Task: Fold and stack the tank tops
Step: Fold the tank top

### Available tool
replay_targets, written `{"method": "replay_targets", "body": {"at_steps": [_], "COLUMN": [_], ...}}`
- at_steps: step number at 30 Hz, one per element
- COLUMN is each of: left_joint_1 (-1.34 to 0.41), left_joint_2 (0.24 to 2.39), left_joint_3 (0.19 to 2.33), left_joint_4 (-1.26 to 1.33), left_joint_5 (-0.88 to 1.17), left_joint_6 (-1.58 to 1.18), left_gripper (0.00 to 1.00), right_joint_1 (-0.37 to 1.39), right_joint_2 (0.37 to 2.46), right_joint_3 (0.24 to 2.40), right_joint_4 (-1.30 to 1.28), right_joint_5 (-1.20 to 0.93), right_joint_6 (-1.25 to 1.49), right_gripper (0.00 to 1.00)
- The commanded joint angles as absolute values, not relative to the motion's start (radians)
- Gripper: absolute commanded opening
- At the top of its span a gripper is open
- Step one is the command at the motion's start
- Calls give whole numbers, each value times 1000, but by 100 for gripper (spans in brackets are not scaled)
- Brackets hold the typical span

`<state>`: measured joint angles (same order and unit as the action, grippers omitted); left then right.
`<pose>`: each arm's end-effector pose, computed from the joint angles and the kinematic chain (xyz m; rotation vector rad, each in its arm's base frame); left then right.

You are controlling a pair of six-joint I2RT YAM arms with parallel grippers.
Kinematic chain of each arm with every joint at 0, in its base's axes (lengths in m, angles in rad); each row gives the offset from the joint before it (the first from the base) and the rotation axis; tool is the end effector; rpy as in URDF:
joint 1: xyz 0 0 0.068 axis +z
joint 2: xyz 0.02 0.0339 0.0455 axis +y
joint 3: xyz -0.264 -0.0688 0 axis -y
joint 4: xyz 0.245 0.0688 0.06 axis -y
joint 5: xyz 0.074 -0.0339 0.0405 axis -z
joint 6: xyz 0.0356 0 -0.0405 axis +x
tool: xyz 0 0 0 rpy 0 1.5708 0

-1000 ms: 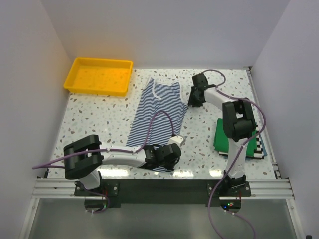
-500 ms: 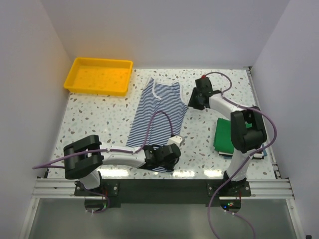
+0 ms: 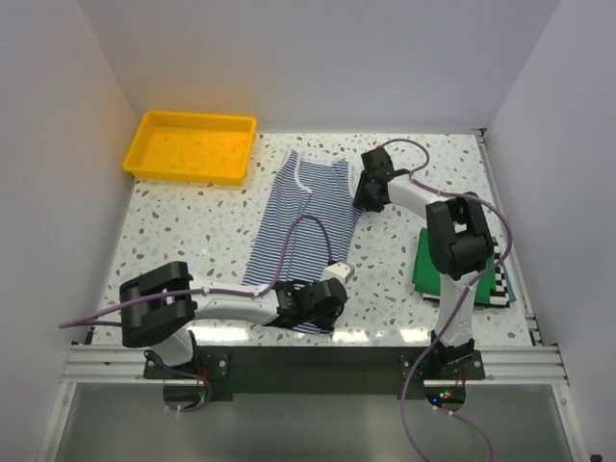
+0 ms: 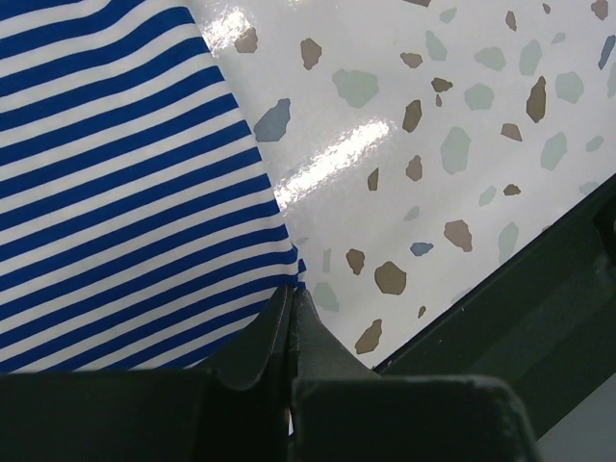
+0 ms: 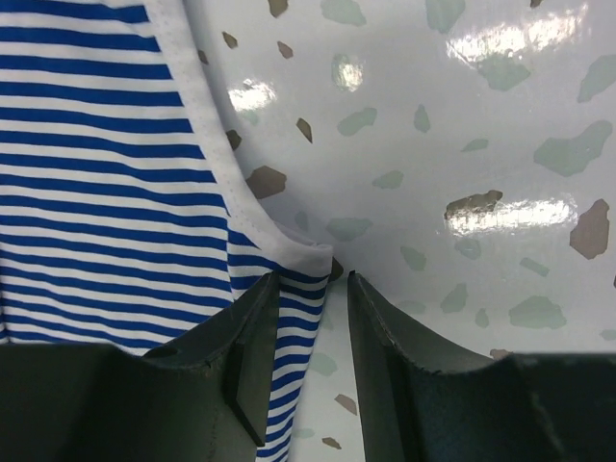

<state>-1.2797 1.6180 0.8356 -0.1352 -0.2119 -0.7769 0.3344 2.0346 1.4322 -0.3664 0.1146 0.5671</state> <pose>0.0975 -0.2993 0.1606 0.5483 2.5061 -0.6029 0.4131 0.1392 0.1701 0.3402 2.5209 0.2126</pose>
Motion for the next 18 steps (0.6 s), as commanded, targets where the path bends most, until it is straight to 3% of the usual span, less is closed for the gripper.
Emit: {"method": "replay_targets", "body": {"at_steps": [1, 5, 12, 18], "left_joint_1": [-1284, -1284, -1285, -1289], "left_joint_2": [1578, 1572, 1514, 1477], "left_joint_3": [830, 831, 789, 743], "left_joint_4": [-100, -100, -20, 48], "left_joint_5": [-207, -203, -160, -155], "left_joint_6": [-801, -798, -787, -805], "left_gripper": [0, 0, 0, 0], "right_joint_1": [342, 350, 347, 350], "right_joint_2": [2057, 2074, 2026, 1967], "right_joint_3": [1468, 1470, 1436, 1457], "right_joint_4": [-400, -417, -439, -477], "right_joint_5": [150, 182, 284, 334], "right_joint_6": [548, 532, 509, 485], "right_gripper": [38, 38, 15, 9]}}
